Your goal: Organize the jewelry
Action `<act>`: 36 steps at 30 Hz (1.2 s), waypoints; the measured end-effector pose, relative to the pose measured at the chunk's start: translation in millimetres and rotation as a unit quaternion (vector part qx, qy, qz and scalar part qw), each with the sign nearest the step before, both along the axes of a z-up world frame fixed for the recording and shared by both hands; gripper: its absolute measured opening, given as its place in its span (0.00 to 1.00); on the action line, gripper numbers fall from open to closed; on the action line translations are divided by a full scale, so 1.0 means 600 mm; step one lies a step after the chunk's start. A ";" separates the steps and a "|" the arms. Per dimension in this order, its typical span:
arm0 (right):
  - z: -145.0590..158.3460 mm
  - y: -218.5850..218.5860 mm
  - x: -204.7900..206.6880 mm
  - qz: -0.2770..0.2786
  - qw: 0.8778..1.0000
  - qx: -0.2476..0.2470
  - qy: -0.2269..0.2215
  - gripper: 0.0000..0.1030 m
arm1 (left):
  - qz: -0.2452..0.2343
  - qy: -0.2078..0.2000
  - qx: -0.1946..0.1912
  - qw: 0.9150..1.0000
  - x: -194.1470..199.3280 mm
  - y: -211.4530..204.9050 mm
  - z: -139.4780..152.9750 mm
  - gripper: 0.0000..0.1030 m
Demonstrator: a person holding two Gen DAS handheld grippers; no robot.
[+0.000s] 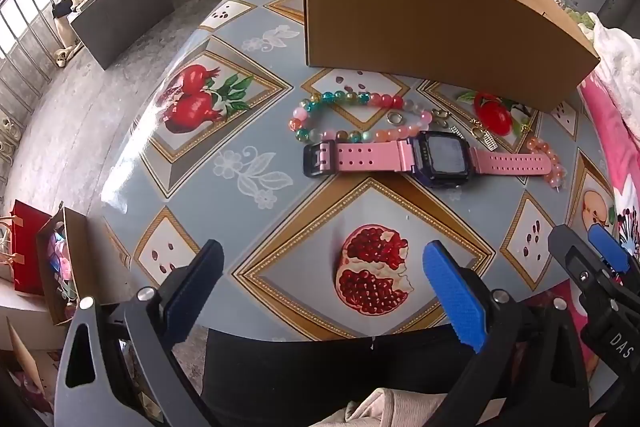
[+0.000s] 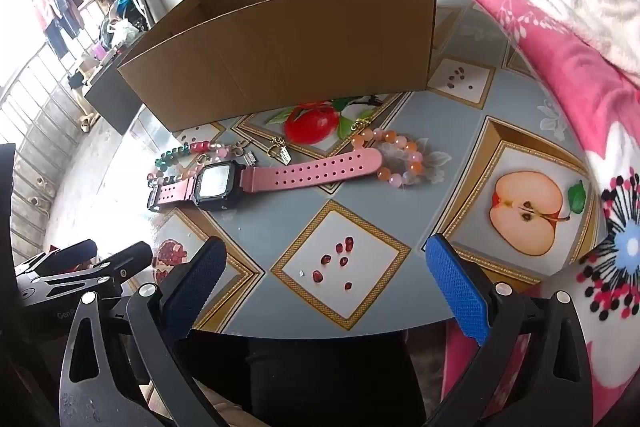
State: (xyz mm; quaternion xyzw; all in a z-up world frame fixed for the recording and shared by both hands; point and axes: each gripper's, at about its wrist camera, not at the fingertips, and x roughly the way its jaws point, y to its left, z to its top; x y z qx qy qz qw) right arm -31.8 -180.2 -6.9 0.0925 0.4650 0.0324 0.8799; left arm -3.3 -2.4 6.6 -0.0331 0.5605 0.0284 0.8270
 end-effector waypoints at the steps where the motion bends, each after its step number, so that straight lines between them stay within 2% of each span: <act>1: 0.001 0.001 0.000 0.000 1.000 0.000 0.000 0.94 | 0.000 0.000 0.000 1.000 0.000 0.000 0.000 0.95; 36: 0.007 0.001 0.001 -0.001 1.000 0.001 -0.001 0.94 | 0.006 -0.006 0.004 1.000 -0.001 0.010 0.009 0.95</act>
